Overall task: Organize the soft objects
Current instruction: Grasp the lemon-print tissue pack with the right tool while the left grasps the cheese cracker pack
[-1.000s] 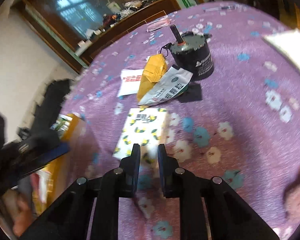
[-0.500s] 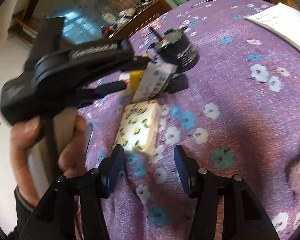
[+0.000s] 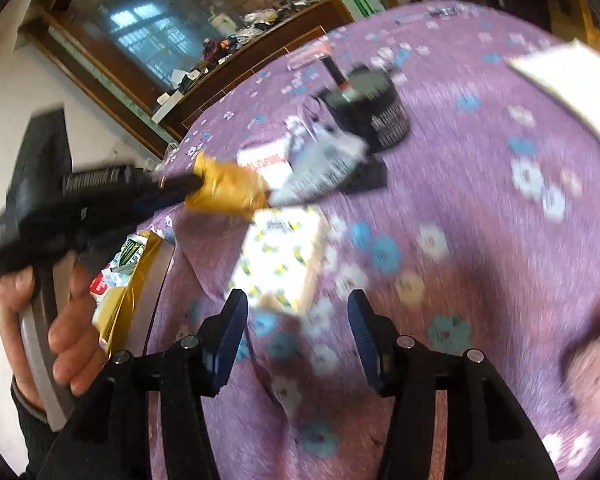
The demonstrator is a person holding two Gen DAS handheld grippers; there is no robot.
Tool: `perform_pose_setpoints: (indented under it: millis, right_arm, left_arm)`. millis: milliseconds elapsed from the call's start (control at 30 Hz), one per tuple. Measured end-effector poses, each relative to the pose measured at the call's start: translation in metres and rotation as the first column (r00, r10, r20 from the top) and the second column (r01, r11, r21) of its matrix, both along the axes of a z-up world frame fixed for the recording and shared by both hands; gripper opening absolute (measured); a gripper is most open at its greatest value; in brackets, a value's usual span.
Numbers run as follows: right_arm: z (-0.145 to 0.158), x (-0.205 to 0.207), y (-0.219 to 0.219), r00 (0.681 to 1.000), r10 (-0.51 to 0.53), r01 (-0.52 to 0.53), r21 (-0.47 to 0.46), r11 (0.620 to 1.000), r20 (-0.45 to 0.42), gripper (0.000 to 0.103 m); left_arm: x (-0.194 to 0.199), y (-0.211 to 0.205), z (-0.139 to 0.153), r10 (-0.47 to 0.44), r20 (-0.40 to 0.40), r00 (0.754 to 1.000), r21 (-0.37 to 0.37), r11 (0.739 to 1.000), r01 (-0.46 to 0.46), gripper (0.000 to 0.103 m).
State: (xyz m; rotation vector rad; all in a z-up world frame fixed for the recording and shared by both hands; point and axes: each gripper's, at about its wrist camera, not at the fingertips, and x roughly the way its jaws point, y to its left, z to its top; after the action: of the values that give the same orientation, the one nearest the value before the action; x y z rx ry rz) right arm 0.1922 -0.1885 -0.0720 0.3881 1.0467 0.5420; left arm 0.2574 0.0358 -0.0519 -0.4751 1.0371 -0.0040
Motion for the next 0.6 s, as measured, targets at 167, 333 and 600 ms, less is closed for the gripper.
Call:
perform_pose_setpoints:
  millis: [167, 333, 600]
  right_arm:
    - [-0.001, 0.030, 0.043, 0.997, 0.063, -0.066, -0.080, 0.995, -0.045, 0.060]
    - [-0.011, 0.027, 0.063, 0.998, 0.055, -0.058, -0.177, 0.982, -0.018, 0.058]
    - [-0.006, -0.005, 0.027, 1.000, 0.019, -0.018, -0.125, 0.992, 0.008, 0.046]
  left_arm:
    - [-0.025, 0.028, -0.015, 0.079, -0.049, 0.996, -0.069, 0.994, -0.083, 0.014]
    - [-0.031, 0.033, -0.008, 0.103, 0.000, 0.995, -0.076, 0.992, -0.103, 0.060]
    - [0.035, 0.005, -0.035, 0.049, -0.135, 0.990, 0.075, 0.996, -0.040, 0.065]
